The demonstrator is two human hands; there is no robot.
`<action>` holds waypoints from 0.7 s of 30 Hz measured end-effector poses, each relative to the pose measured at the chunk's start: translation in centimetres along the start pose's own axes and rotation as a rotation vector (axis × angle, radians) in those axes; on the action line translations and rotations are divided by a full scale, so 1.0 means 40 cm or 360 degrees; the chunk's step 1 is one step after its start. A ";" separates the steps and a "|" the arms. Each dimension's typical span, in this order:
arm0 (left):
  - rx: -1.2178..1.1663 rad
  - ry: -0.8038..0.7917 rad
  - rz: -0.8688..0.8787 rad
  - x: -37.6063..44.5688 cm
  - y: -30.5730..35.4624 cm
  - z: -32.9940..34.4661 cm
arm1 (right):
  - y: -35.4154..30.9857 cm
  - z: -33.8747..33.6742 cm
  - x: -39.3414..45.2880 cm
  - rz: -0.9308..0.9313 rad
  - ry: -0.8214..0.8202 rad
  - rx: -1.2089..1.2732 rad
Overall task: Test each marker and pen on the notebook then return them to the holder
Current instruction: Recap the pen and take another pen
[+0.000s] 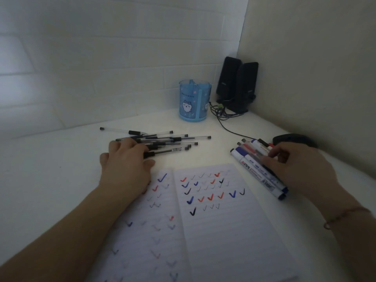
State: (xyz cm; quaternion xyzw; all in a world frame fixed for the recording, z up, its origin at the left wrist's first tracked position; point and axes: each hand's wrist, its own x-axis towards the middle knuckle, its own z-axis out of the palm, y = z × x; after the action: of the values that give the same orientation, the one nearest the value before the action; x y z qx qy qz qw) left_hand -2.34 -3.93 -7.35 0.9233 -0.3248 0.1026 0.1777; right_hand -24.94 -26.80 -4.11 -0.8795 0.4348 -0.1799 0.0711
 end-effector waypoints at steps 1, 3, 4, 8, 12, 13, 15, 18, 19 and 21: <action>0.0015 0.0015 -0.0012 -0.001 -0.003 -0.003 | 0.003 0.002 0.002 -0.0003 -0.0006 0.0009; 0.0013 0.0055 -0.0005 -0.003 -0.006 -0.007 | 0.005 0.003 0.002 0.0002 -0.0004 0.0007; -0.0020 0.0089 0.0026 -0.003 -0.005 -0.008 | 0.004 0.002 0.002 0.0002 0.0010 -0.0013; -0.0663 0.0216 0.0358 -0.014 0.032 -0.030 | -0.028 -0.012 -0.024 -0.0186 0.0234 0.0194; -0.0996 -0.0029 0.0766 -0.068 0.096 -0.067 | -0.103 -0.023 -0.091 -0.0664 0.0002 0.0903; -0.0988 -0.0095 0.0860 -0.078 0.104 -0.065 | -0.119 -0.020 -0.110 -0.0774 -0.0100 0.1011; -0.0915 -0.0149 0.1084 -0.090 0.111 -0.061 | -0.144 -0.015 -0.140 -0.0939 -0.0199 0.1245; -0.0890 -0.0156 0.1309 -0.100 0.120 -0.061 | -0.167 -0.010 -0.167 -0.1000 -0.0314 0.1693; -0.0885 -0.0153 0.1351 -0.103 0.124 -0.064 | -0.170 -0.006 -0.172 -0.0984 -0.0364 0.1803; -0.0821 -0.0169 0.1446 -0.108 0.127 -0.068 | -0.176 -0.001 -0.178 -0.0981 -0.0450 0.1849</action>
State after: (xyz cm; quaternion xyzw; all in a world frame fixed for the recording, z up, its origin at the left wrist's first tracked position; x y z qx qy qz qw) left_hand -9.10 -4.12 -4.85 0.6195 -0.7157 0.0392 0.3201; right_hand -23.72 -16.88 -3.91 -0.7975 -0.0171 -0.2797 0.5343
